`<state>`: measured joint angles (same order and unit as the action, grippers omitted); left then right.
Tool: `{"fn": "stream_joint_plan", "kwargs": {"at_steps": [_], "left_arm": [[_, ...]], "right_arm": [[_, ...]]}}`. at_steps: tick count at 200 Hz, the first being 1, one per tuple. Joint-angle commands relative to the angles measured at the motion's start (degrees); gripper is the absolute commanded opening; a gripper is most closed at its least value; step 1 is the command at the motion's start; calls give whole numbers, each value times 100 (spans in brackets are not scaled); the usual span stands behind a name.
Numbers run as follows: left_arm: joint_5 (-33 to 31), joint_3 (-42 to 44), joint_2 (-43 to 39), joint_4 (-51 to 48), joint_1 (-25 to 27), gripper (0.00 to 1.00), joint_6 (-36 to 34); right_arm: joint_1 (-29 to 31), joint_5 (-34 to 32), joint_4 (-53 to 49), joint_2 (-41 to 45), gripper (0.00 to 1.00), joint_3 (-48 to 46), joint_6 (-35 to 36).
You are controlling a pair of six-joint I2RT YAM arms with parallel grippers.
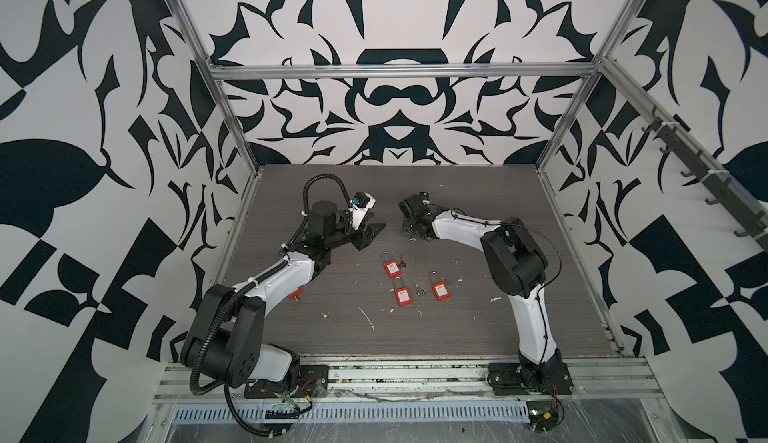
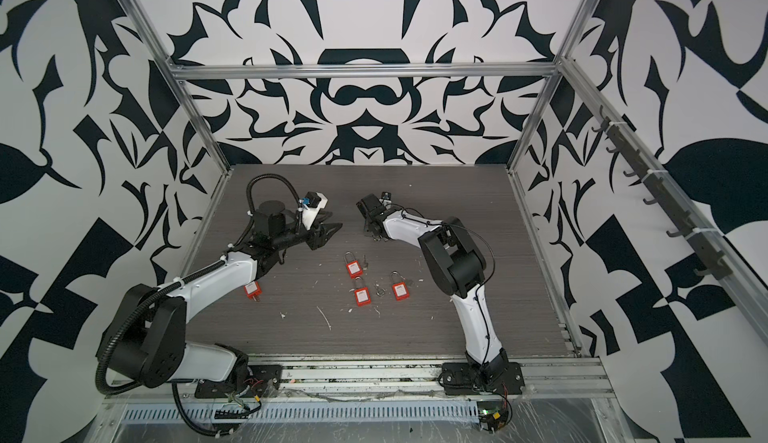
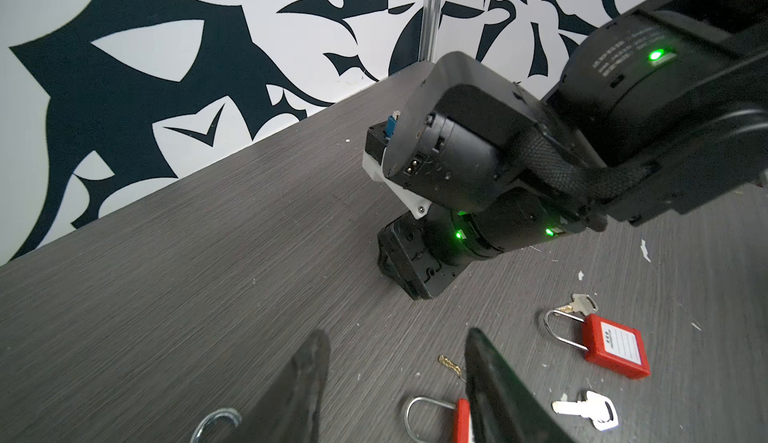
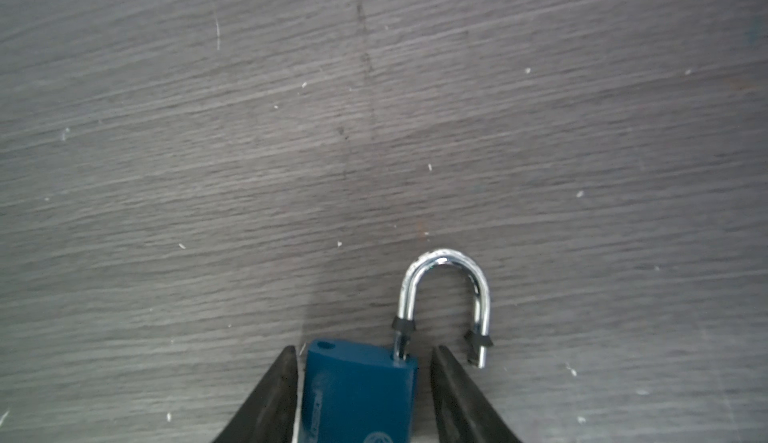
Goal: Lock with the key
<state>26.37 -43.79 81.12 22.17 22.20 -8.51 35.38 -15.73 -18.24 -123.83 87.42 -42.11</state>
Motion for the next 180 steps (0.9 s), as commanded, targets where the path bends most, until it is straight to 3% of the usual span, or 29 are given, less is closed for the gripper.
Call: {"fn": "stream_joint_plan", "kwargs": {"at_steps": [1, 67, 116, 140, 180], "left_arm": [[78, 24, 96, 140, -7, 55, -54], [157, -117, 143, -130, -6, 55, -120], [271, 114, -71, -33, -1, 55, -186], [288, 112, -101, -32, 2, 55, -182], [346, -16, -140, -266, 2, 54, -191]], "right_arm": [[40, 65, -147, -8, 54, 108, -24], [145, 187, -474, 208, 45, -284, 696], [122, 1218, -659, 754, 37, -923, 2269], [119, 1348, -1164, 763, 42, -908, 2806], [107, 1379, -1091, 918, 52, -992, 2639]]}}
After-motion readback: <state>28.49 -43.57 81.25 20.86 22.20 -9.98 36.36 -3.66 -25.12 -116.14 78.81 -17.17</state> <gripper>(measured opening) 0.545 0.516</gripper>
